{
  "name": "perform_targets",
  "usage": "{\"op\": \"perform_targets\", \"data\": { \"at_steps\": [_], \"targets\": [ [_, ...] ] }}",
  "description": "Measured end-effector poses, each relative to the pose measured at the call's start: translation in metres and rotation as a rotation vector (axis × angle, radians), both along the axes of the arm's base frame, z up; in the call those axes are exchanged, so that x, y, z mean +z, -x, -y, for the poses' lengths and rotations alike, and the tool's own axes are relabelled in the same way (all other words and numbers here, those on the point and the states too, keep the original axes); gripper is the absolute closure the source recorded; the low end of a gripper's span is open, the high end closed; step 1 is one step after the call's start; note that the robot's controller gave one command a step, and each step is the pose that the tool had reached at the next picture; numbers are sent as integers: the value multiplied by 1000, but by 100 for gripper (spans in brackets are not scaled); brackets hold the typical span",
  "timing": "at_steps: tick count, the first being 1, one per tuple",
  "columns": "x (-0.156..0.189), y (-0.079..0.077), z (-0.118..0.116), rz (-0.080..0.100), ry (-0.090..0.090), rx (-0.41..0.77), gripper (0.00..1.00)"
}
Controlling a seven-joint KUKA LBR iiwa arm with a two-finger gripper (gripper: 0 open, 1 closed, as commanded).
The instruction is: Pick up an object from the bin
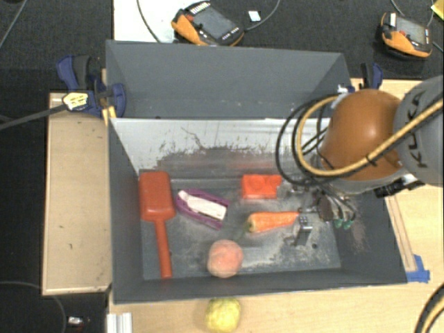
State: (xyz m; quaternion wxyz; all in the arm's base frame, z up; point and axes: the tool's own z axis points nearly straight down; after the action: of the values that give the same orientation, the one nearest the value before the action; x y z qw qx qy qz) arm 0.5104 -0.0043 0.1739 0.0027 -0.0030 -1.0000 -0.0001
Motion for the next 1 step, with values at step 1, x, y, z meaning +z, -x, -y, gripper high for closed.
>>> {"op": "perform_targets", "data": {
  "at_steps": [1],
  "targets": [
    [4, -2, 0, 8, 0, 0, 0]
  ]
}}
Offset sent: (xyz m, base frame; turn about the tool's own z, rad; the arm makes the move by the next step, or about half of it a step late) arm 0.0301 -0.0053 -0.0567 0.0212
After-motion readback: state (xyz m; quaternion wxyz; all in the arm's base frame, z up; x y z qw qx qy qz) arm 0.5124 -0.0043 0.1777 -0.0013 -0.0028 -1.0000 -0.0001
